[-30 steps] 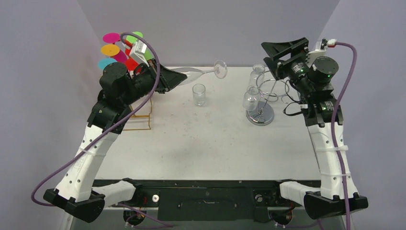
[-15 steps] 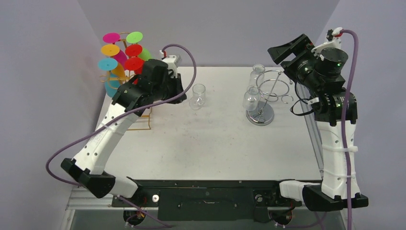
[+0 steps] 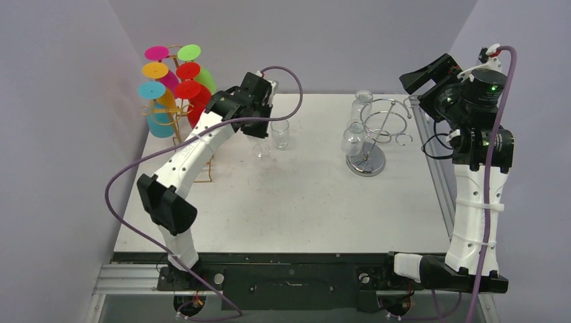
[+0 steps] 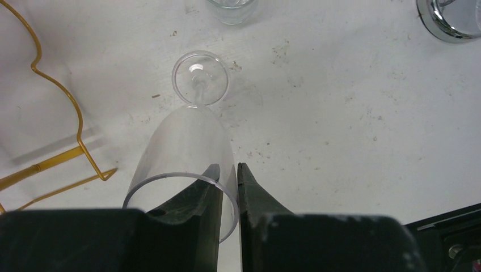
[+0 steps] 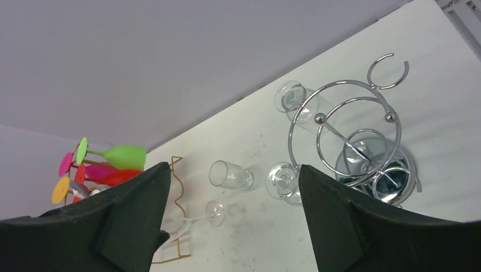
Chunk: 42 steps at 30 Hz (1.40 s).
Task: Take the wine glass off the wine glass rack
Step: Place the wine glass at the center of the board.
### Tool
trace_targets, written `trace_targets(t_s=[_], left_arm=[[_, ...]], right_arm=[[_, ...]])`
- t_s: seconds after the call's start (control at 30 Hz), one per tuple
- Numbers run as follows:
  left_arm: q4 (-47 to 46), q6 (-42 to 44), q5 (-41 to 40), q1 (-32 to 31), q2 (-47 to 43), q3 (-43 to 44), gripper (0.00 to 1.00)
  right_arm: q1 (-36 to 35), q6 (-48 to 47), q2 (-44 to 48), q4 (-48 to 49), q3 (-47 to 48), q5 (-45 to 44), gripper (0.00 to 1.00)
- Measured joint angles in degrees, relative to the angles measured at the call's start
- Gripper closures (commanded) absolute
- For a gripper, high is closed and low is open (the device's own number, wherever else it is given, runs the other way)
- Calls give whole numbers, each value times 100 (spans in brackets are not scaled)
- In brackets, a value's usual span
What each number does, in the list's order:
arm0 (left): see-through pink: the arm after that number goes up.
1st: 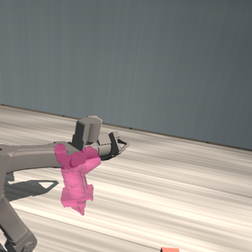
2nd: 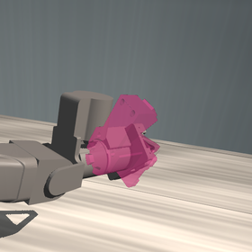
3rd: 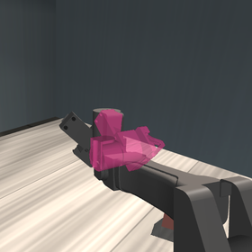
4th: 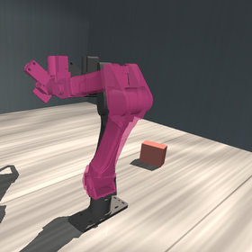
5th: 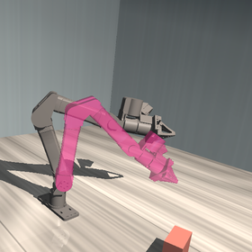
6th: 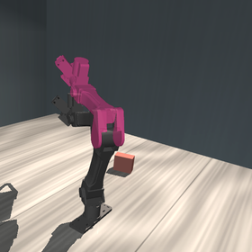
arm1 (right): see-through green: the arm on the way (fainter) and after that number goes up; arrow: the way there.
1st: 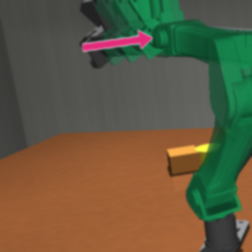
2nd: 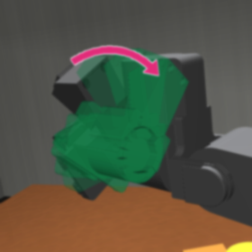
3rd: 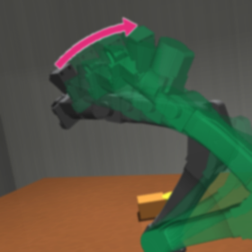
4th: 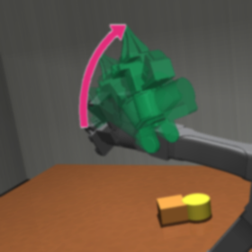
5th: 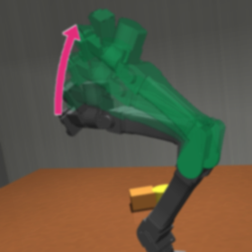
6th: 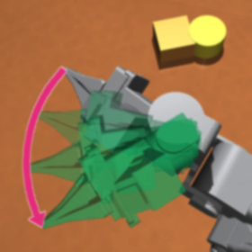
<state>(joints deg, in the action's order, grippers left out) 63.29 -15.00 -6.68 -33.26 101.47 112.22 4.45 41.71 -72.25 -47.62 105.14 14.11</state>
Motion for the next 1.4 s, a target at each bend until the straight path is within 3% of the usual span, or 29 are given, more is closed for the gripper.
trace_targets(t_s=[0.33, 0.6, 1.0, 1.2, 1.4], left_arm=[[643, 326, -94, 251, 1888, 1847, 100], [951, 409, 31, 452, 2378, 2358, 97], [988, 492, 114, 529, 2402, 2457, 57], [986, 501, 46, 531, 2402, 2627, 45], [986, 511, -35, 531, 2400, 2653, 42]], right_arm=[[426, -20, 256, -48, -229, 496, 21], [494, -37, 511, -59, -470, 640, 22], [494, -35, 551, -63, -584, 723, 22], [494, -37, 577, -70, -684, 726, 22], [494, -57, 638, -90, -723, 723, 22]])
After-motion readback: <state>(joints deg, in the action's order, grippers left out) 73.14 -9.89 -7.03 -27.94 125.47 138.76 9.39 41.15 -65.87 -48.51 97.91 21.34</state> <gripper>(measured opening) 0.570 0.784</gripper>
